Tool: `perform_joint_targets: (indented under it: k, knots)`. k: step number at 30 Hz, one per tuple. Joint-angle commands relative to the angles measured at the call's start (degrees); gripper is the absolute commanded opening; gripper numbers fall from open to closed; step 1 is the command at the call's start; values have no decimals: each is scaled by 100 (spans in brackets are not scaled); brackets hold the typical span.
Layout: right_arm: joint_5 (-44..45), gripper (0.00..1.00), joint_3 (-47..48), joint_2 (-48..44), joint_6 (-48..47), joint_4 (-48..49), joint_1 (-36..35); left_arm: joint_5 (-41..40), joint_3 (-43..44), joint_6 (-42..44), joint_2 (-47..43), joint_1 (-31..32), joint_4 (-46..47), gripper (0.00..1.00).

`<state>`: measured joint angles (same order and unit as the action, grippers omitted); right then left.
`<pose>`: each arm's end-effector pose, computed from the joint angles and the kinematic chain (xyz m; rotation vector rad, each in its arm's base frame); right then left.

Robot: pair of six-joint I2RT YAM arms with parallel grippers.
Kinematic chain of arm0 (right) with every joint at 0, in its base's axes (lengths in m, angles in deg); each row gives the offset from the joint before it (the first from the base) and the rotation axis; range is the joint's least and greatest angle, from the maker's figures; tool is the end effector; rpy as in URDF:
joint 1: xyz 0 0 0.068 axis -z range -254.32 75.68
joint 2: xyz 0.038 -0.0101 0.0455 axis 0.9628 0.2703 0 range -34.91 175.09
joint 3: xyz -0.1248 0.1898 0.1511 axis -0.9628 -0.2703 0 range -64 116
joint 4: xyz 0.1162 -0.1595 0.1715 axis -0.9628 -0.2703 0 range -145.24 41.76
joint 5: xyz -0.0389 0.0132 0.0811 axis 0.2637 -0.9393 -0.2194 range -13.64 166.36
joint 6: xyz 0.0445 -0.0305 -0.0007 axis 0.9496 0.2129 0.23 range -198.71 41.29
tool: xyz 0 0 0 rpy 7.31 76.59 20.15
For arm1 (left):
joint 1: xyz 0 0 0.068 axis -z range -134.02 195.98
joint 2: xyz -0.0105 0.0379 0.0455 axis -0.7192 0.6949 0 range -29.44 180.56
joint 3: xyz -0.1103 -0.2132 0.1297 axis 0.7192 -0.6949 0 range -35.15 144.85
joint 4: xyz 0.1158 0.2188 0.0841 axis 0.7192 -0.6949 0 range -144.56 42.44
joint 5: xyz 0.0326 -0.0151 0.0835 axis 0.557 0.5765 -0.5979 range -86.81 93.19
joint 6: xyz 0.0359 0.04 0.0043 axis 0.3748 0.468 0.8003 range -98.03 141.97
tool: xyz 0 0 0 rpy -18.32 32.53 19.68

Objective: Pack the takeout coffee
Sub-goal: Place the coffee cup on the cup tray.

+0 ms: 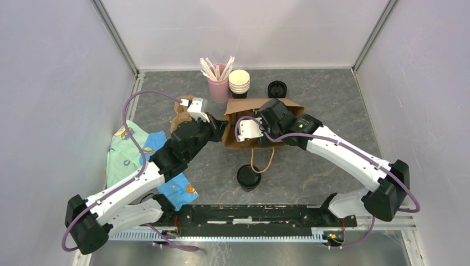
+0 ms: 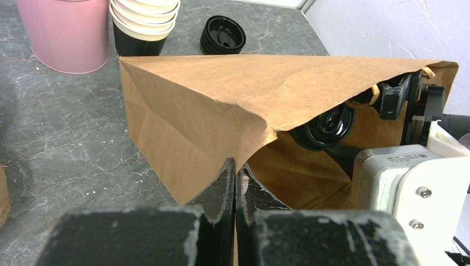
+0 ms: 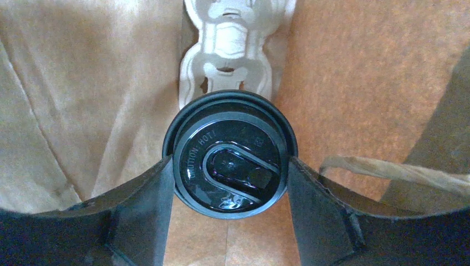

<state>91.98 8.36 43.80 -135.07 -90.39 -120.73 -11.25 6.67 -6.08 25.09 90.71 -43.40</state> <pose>0.2071 0.2035 0.3237 -1.8073 1.6038 -0.4089 0.1669 -0.1529 0.3170 0.0652 1.7682 -0.7193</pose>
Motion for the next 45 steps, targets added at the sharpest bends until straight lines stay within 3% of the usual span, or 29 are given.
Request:
perform_joint_targets:
  k: [1,7,11,14,17,27,45]
  knots:
    - [453,0,-109,-117,20,-184,-27,-72,283,-25,73,-8,14,2]
    - [233,0,-1410,-176,-381,1663,296,-82,324,19,99,-8,8,2]
    - [-369,0,-1229,137,-581,2311,326,-95,394,112,100,-8,-75,2]
    - [-1089,0,-535,180,-241,2069,319,-99,424,125,86,-8,-123,2]
    - [-1360,0,-520,-130,-88,2099,319,-127,424,89,55,-8,-159,2]
    - [-944,0,-1185,-664,-256,2224,511,-7,419,24,-122,-8,-378,2]
    - [-1738,0,-1198,140,-550,2845,888,157,383,-157,-337,-8,-709,2]
